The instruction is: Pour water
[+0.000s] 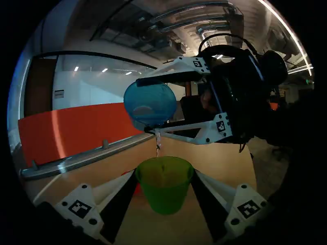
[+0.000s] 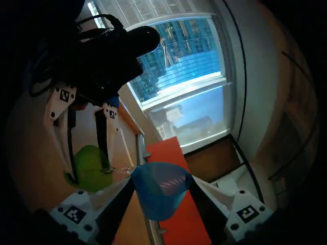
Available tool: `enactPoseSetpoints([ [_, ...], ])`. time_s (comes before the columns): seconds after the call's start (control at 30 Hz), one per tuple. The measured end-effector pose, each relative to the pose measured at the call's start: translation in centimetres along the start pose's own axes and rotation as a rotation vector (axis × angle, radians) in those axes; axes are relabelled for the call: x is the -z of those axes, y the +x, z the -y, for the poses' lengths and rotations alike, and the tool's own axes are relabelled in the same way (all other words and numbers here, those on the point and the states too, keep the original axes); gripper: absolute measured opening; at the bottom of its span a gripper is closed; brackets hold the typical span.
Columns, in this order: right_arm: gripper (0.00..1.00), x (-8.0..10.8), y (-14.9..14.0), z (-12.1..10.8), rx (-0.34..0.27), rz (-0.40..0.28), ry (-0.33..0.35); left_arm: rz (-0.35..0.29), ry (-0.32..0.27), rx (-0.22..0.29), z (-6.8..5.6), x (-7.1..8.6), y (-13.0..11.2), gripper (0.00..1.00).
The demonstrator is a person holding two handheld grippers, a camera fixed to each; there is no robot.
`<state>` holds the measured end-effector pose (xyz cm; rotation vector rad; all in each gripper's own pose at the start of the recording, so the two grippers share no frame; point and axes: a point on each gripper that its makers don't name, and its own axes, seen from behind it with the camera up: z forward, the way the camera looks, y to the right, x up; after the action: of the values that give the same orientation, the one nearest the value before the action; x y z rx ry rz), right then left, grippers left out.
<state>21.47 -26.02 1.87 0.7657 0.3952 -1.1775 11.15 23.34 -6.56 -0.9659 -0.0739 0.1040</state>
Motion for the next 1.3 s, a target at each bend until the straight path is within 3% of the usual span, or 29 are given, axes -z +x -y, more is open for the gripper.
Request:
enactPoseSetpoints([
  [1.3,0.92,-0.2,1.8,-1.8,0.137,-0.011,-0.030,-0.012,-0.012,-0.004,-0.7,0.0,0.4,0.88],
])
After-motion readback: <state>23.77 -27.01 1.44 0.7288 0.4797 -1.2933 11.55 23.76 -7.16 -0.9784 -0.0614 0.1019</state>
